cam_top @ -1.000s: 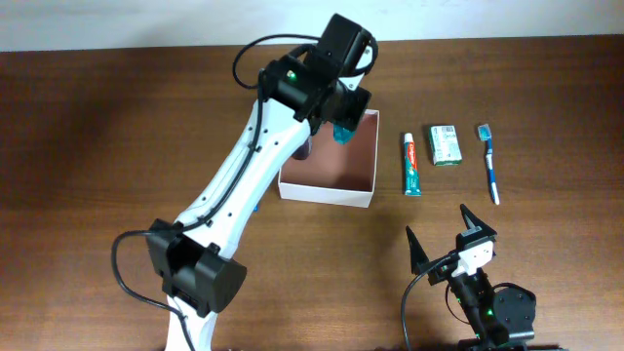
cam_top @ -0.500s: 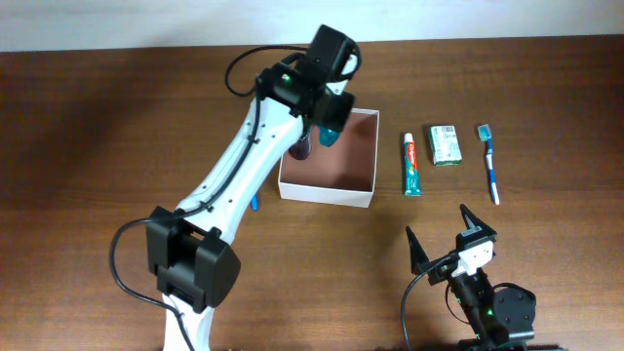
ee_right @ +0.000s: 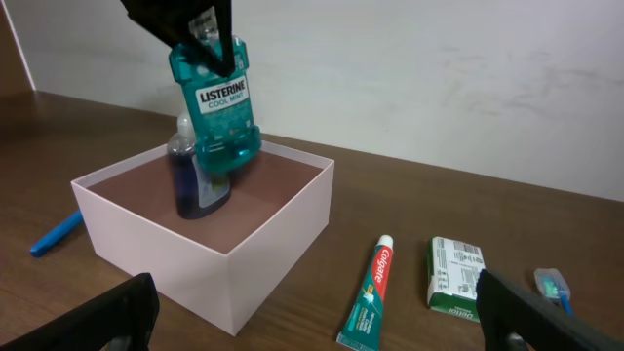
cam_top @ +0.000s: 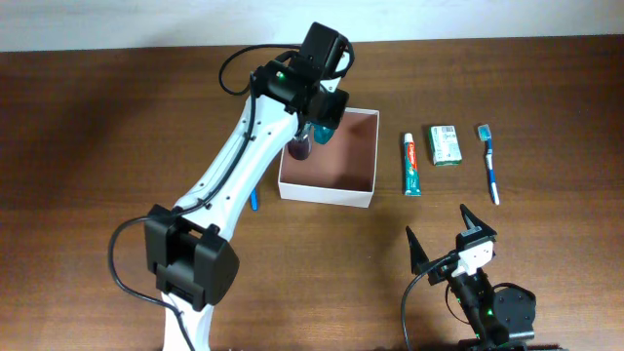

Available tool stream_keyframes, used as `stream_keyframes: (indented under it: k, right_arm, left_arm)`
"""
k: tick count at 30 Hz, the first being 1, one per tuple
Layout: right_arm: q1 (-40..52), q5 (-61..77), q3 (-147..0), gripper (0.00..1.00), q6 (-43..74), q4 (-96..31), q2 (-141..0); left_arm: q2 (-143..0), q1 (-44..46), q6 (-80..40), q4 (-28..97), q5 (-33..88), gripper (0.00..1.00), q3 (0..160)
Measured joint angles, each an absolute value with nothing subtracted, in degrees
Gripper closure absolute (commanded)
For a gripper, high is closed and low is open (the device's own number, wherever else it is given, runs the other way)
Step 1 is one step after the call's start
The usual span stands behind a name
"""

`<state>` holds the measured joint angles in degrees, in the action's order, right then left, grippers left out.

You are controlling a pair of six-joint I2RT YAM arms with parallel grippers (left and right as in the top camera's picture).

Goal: Pack container
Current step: 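Lower the Listerine bottle beside the soap bottle and release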

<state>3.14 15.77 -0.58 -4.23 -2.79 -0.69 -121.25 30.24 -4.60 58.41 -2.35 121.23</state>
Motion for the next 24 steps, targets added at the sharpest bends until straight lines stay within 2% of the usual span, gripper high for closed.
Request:
stream_keyframes:
  k: [24]
  right_arm:
    - [3.1, 15.8, -0.6, 0.01, -4.2, -2.8, -0.7]
  left_arm:
    - [-126.2, 30.3, -4.6, 59.7, -1.8, 0.73, 121.1]
